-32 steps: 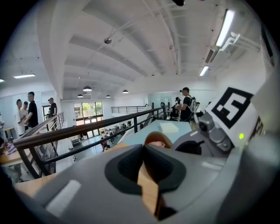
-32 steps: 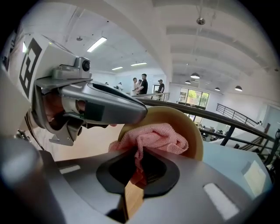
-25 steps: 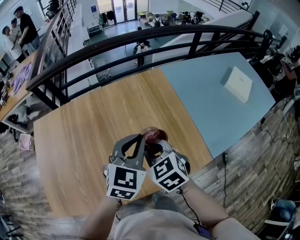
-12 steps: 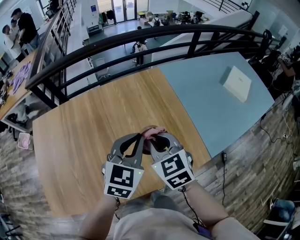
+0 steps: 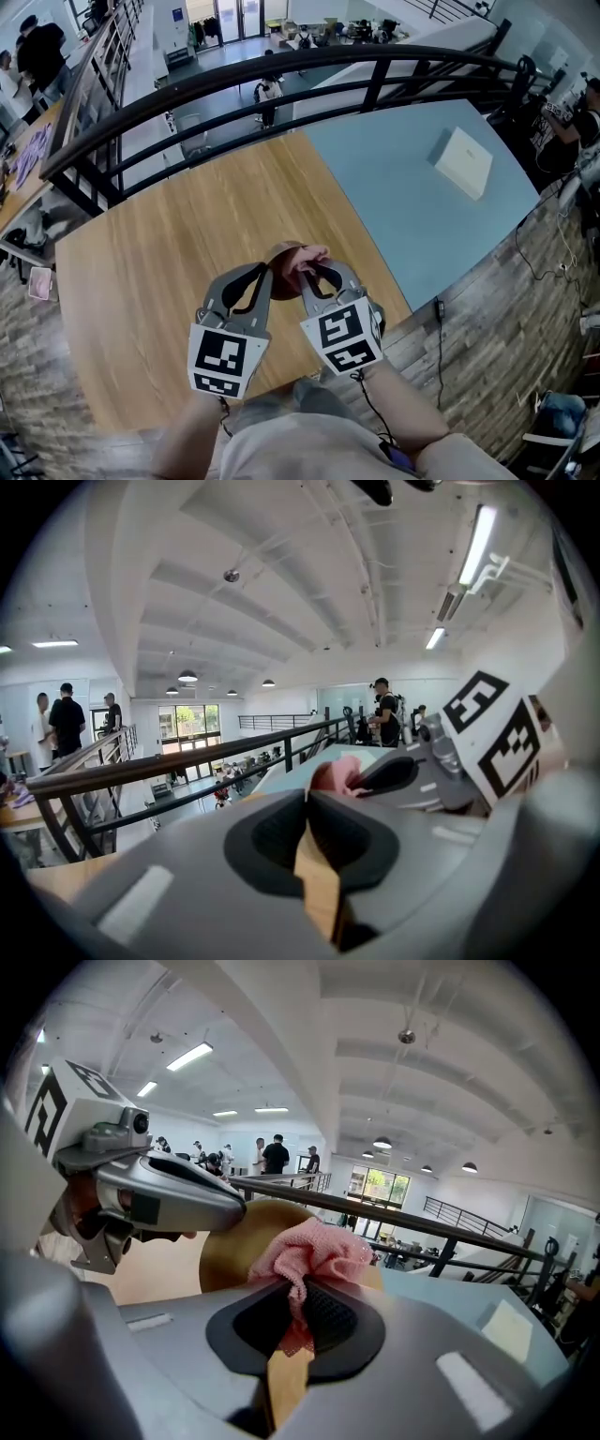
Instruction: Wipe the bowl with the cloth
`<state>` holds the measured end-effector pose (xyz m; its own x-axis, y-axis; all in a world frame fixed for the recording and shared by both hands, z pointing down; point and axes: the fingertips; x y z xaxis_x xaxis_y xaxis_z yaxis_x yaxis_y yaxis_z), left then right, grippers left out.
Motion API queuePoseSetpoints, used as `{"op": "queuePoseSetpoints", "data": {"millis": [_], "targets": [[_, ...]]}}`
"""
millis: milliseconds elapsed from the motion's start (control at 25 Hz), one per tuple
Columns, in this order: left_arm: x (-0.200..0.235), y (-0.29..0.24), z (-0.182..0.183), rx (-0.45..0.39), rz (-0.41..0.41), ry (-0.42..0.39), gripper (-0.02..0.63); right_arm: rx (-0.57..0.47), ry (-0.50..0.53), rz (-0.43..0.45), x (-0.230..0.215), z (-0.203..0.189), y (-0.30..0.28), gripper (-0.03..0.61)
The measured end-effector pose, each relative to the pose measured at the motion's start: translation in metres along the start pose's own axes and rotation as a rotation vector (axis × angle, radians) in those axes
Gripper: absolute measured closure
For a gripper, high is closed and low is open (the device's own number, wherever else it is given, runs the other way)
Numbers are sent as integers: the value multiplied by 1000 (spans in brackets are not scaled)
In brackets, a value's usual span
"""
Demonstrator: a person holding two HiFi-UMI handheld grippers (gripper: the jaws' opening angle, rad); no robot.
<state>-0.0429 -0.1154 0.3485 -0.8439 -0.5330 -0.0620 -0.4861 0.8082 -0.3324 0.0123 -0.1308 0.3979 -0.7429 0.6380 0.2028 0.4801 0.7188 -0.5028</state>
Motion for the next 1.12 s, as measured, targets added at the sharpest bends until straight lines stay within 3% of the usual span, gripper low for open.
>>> {"op": "queuePoseSetpoints", "data": {"millis": [360,600,800,1120], "targets": [[14,2,-4,9,43,1,600,65,15,96,28,-21,-9,551],[20,7,-13,23,55,7,600,87,141,169,69,-15,-19,551],[20,12,-18,36,59,14,600,48,161,250,89,-1,-22,551],[21,24,-21,34,65,22,606,-40,89,241,81,25,-14,551]]}}
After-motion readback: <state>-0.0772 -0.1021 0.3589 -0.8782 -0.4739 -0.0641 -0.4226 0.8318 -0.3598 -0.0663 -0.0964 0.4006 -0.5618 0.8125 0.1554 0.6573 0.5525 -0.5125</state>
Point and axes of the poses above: the fingertips, and each gripper's own axes: y backward along the fingers, x to its left, z out of its top, and after that the axes turned 1 degree about y, right-handed
